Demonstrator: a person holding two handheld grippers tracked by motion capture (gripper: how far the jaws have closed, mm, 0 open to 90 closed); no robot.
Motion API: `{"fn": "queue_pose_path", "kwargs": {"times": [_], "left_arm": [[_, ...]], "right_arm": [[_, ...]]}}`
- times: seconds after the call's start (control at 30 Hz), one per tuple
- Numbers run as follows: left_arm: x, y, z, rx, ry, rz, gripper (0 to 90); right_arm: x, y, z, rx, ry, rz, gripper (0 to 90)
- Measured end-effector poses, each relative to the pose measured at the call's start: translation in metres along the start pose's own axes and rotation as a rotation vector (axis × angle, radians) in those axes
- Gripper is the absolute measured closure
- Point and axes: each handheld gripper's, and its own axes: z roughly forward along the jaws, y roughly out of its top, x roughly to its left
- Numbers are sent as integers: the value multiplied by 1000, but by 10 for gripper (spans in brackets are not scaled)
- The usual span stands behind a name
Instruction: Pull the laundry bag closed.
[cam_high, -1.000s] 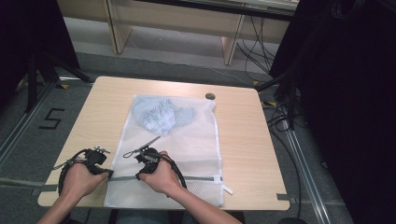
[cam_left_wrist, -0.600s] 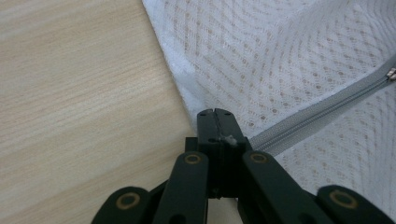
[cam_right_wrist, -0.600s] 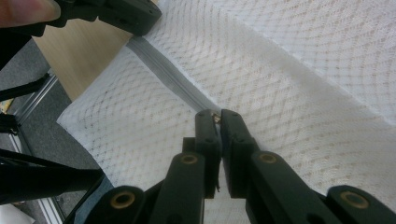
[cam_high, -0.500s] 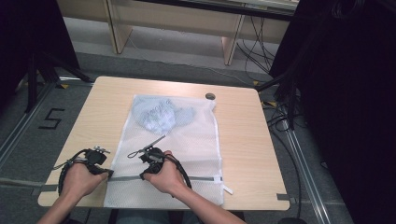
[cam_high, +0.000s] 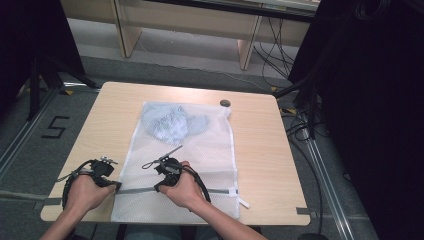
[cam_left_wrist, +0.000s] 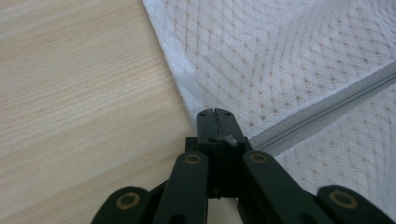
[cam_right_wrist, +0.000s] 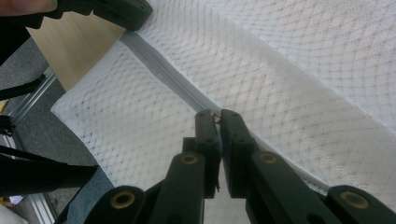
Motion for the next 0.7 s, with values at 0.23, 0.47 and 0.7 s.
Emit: {"fn": "queue_pose_path", "kwargs": {"times": [0.23, 0.47, 0.7], "left_arm": [[-1, 0, 0, 0, 2, -14, 900], [-2, 0, 1, -8, 11, -18, 900], [-2, 0, 1, -9, 11, -23, 900]], "right_arm": [[-2, -2, -3, 0, -5, -4, 870], [-2, -5, -7, 8, -6, 20, 870], [-6, -8, -10, 4, -12, 4, 870]]}}
